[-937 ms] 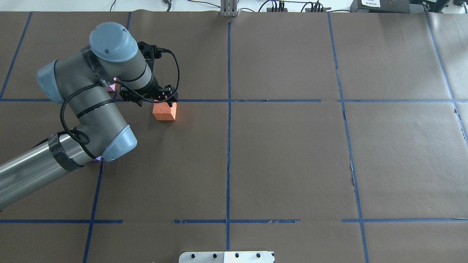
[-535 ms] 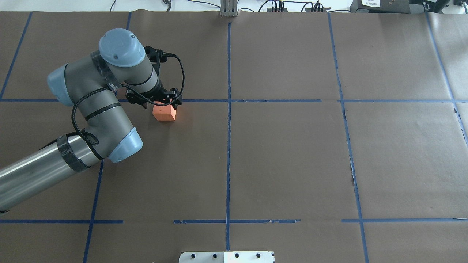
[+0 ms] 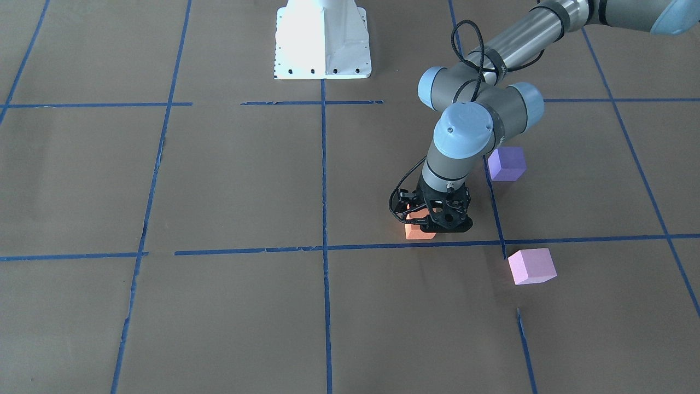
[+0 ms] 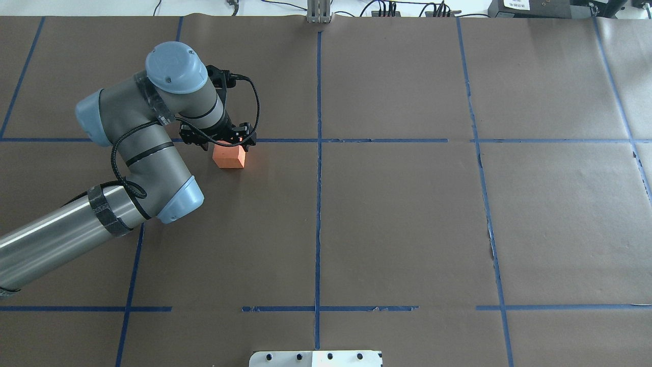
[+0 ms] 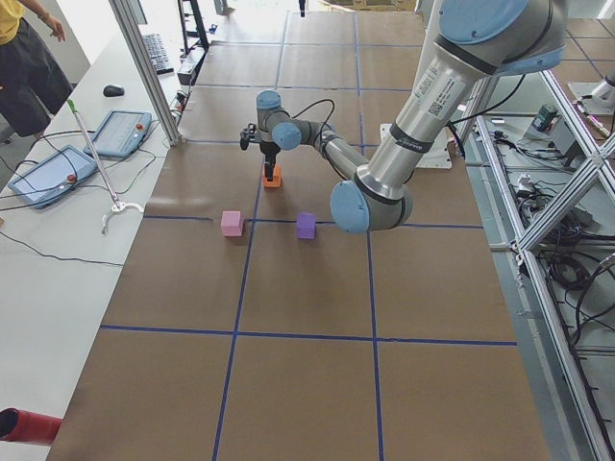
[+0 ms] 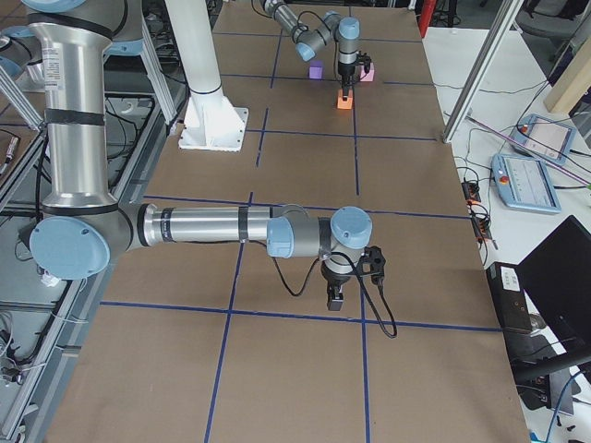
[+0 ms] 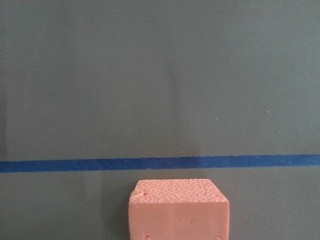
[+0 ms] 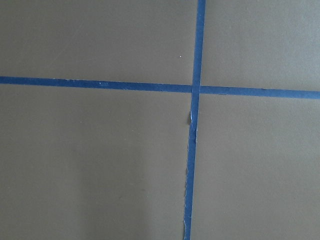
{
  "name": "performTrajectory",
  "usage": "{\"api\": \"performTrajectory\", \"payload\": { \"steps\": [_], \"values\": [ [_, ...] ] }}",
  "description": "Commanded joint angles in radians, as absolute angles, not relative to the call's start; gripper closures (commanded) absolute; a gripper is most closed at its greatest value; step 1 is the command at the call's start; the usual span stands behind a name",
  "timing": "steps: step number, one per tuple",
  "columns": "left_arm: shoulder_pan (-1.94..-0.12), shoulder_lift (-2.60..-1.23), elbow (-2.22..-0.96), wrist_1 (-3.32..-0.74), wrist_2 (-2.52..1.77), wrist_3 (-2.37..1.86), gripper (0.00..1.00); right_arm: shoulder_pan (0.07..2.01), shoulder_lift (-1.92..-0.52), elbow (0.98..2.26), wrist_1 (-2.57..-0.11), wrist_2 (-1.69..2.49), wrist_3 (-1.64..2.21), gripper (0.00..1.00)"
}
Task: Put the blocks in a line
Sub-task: 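Close the left gripper on the orange cube and lift it, then carry the orange cube toward the gap between pink and purple cubes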
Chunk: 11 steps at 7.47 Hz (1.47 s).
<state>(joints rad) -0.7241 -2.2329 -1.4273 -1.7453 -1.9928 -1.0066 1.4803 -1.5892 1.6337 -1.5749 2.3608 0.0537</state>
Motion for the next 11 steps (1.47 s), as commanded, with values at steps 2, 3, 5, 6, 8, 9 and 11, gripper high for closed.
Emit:
{"api": "performTrajectory", "payload": {
  "steps": [2,3,5,6,8,9,11],
  "values": [
    [-0.710,-2.233,-1.374,-1.804,-1.993,-1.009,0.04,1.480,-1.589,1.634,-1.574,2.361,0.054,0.00],
    [-0.706,-2.230,-1.374,-1.807,-1.993,-1.009,0.08,1.480,-1.589,1.634,-1.574,2.361,0.054,0.00],
    [-0.704,-2.232,-1.374,-1.813,-1.994,-1.009,0.38,1.480,-1.589,1.634,-1.575,2.361,0.054,0.00],
    [-0.704,-2.232,-1.374,-1.813,-1.994,-1.009,0.58,1.480,-1.589,1.634,-1.574,2.361,0.054,0.00],
    [-0.713,-2.235,-1.399,-1.813,-1.994,-1.011,0.74,1.480,-1.589,1.634,-1.574,2.361,0.054,0.00],
    [-0.742,-2.235,-1.457,-1.798,-1.997,-1.012,0.76,1.480,-1.589,1.634,-1.575,2.361,0.054,0.00],
    [-0.823,-2.208,-1.616,-1.676,-2.026,-1.008,0.76,1.480,-1.589,1.634,-1.575,2.361,0.054,0.00]
  ]
}}
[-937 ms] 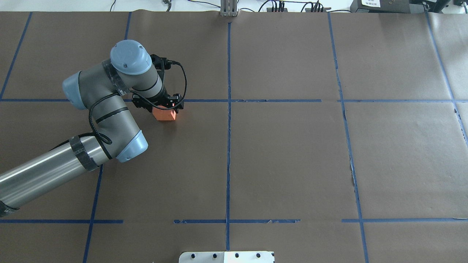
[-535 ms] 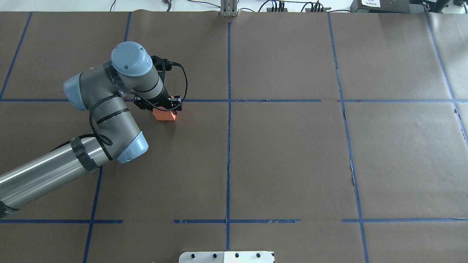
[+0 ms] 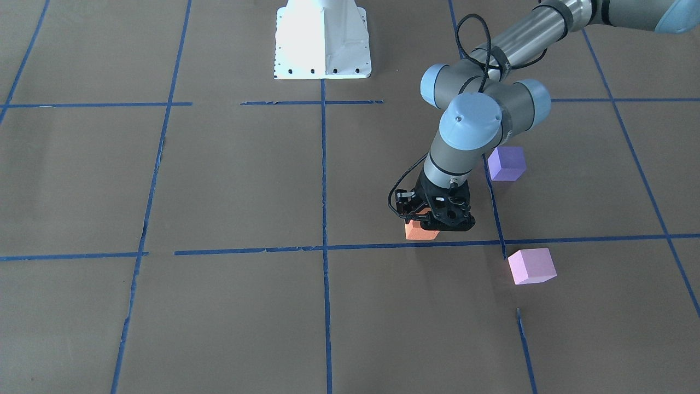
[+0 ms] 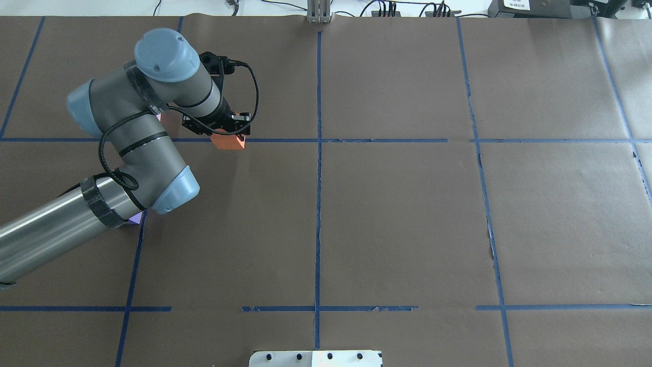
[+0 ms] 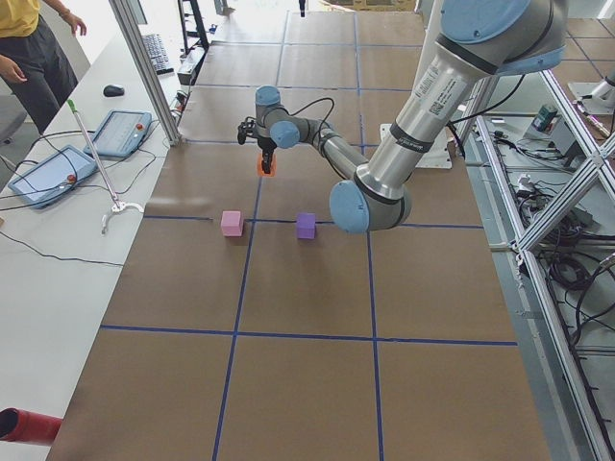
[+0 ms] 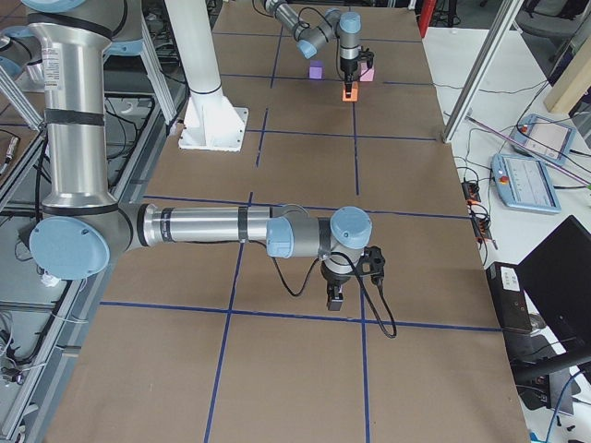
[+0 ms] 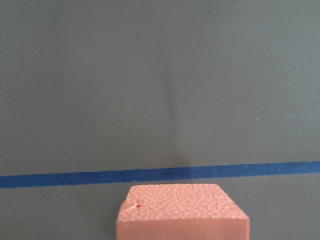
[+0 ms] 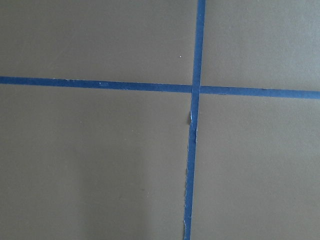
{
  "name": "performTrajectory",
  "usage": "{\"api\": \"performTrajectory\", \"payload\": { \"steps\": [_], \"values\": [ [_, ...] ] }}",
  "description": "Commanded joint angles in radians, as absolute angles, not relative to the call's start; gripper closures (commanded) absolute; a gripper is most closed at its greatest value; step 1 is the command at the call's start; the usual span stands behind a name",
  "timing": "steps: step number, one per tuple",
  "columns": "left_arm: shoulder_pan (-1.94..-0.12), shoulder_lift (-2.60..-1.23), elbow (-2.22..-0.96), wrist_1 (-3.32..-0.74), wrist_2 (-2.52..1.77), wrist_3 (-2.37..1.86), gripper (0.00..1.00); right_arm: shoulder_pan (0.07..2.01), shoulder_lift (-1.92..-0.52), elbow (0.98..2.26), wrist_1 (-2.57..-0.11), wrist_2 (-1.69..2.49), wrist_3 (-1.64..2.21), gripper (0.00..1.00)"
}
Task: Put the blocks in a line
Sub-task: 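Carry the orange cube toward the gap between pink and purple cubes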
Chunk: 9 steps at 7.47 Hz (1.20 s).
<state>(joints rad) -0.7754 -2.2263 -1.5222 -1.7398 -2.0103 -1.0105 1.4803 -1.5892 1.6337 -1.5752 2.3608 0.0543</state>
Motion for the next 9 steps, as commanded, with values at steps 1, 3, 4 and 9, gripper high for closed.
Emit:
{"api": "performTrajectory", "payload": {
  "steps": [1,3,4,9],
  "values": [
    [-0.848,-2.138,-1.667,-1.669,-2.046,-1.000,0.75,1.480,-1.589,1.634,-1.575,2.361,0.054,0.00],
    [-0.948,-1.957,-1.727,-1.684,-2.136,-0.834,0.76,1.480,-1.589,1.634,-1.574,2.361,0.054,0.00],
    [-0.951,-1.877,-1.755,-1.699,-2.157,-0.812,0.75,1.480,-1.589,1.634,-1.574,2.361,0.054,0.00],
    [-0.939,-1.809,-1.666,-1.891,-2.154,-0.886,0.75,1.480,-1.589,1.634,-1.575,2.361,0.054,0.00]
  ]
}}
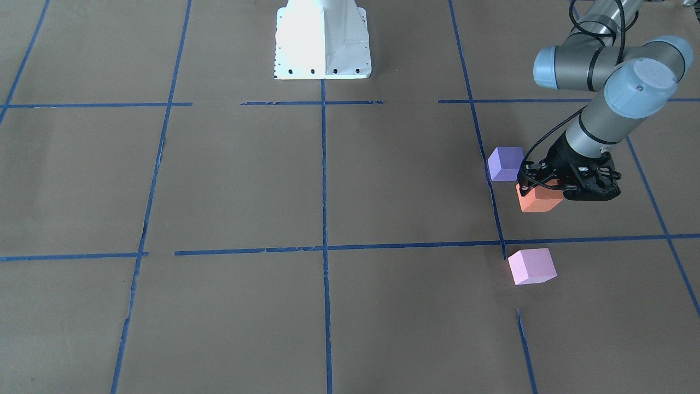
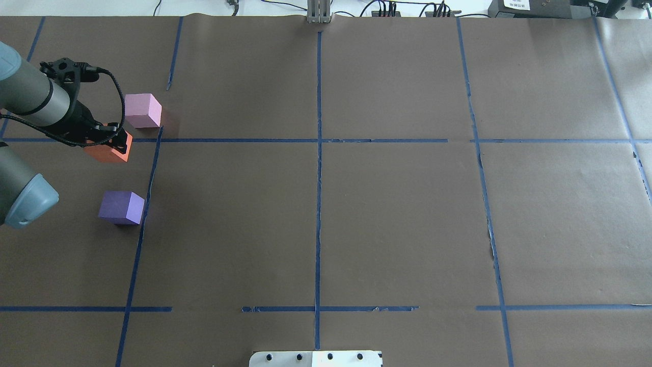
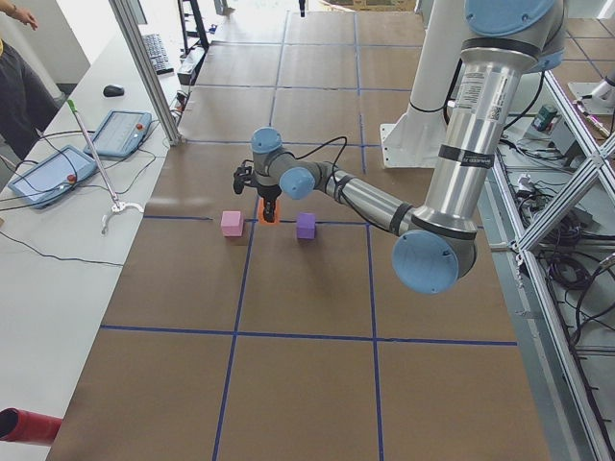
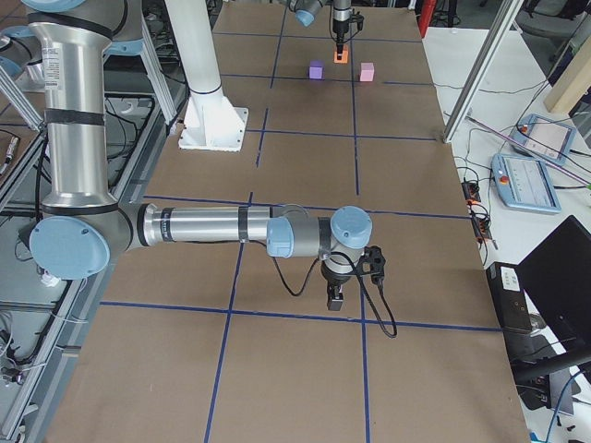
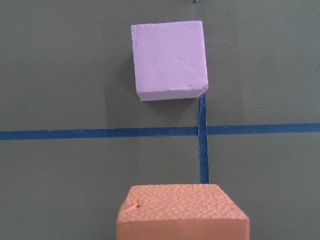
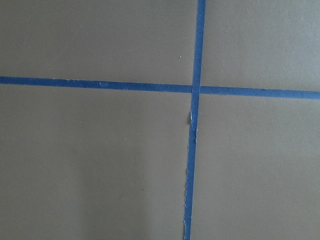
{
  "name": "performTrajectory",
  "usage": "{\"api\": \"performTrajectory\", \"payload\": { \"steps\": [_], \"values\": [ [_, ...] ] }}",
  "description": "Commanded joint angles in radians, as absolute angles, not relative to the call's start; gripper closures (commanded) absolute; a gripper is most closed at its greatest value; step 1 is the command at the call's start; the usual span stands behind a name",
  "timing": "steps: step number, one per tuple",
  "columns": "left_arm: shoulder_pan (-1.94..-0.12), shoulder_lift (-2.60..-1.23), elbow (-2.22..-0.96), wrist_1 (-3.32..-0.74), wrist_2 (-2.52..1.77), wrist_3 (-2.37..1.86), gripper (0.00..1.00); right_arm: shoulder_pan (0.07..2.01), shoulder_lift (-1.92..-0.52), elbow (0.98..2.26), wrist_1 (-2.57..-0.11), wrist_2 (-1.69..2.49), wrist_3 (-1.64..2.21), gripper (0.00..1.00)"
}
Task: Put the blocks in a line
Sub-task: 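Carry the orange cube toward the gap between pink and purple cubes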
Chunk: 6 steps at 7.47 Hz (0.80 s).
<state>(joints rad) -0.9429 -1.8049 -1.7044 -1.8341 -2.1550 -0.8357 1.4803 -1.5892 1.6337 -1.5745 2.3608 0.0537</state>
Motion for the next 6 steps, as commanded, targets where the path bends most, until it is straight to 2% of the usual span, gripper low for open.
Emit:
{"api": "performTrajectory", "payload": {
  "steps": [1,6],
  "values": [
    [-0.937,-1.809,-1.626,-1.945,-2.152,-0.902,0.75,1.480,-1.589,1.634,-1.574,2.361,0.054,0.00],
    [-0.904,-1.830,-1.548,-2.019,-2.154,-0.949,0.75,1.480,-1.589,1.634,-1.575,2.361,0.054,0.00]
  ]
}}
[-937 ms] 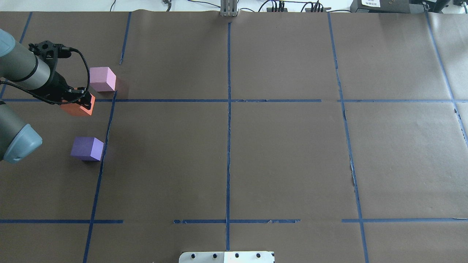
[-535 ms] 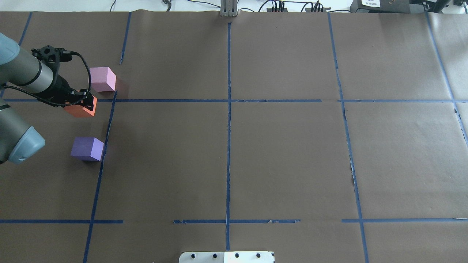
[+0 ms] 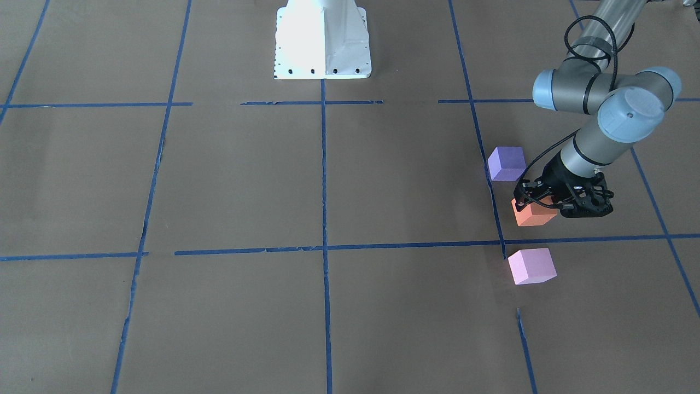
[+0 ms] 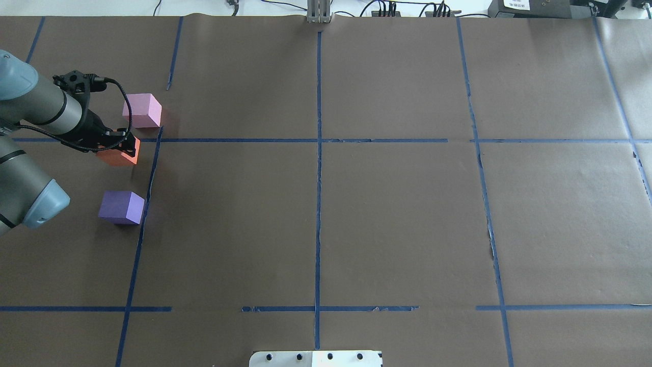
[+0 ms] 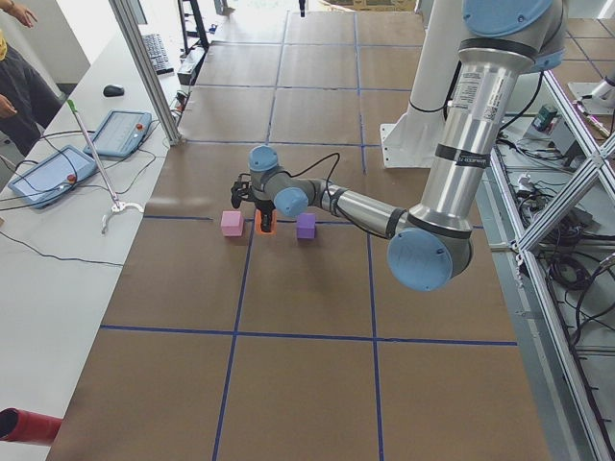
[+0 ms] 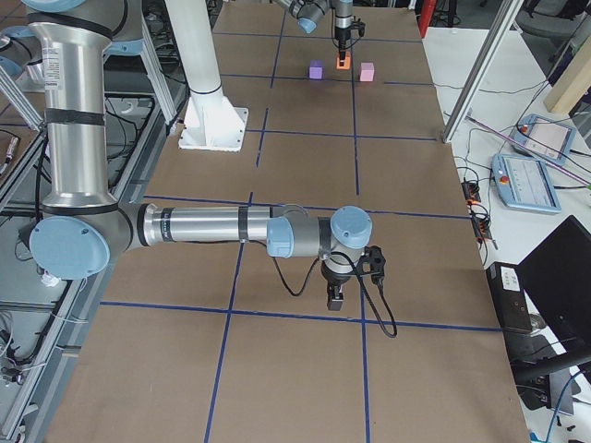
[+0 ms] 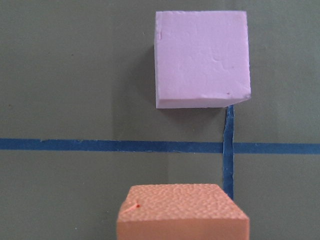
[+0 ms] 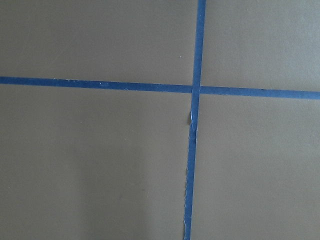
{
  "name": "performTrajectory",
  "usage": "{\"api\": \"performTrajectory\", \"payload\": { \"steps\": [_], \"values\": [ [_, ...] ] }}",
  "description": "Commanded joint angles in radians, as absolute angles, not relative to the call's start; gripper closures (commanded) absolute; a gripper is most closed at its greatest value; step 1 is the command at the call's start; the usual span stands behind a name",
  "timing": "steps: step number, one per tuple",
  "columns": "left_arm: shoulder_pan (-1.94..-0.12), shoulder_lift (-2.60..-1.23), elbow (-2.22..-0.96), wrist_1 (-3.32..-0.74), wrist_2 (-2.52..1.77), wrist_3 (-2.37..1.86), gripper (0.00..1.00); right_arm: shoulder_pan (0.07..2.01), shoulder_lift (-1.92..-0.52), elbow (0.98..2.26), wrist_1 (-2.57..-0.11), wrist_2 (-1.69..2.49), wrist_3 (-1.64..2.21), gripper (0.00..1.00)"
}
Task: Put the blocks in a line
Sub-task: 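Carry the orange cube toward the gap between pink and purple cubes, then lower the orange cube between the pink and purple cubes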
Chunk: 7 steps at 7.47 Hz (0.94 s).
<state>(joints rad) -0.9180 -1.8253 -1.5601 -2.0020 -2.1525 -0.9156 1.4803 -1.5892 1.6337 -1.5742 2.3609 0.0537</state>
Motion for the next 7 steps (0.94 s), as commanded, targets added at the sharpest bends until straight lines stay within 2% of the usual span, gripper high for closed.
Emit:
{"api": "performTrajectory", "payload": {
  "steps": [1,7],
  "values": [
    [-0.894,-1.830,-1.523,-2.046,-2.152,-0.954,0.75,1.480,-1.589,1.634,-1.574,2.361,0.054,0.00],
    [-0.884,-1.835,-1.500,-2.071,-2.157,-0.957,0.75,1.480,-1.589,1.634,-1.574,2.361,0.054,0.00]
  ]
}}
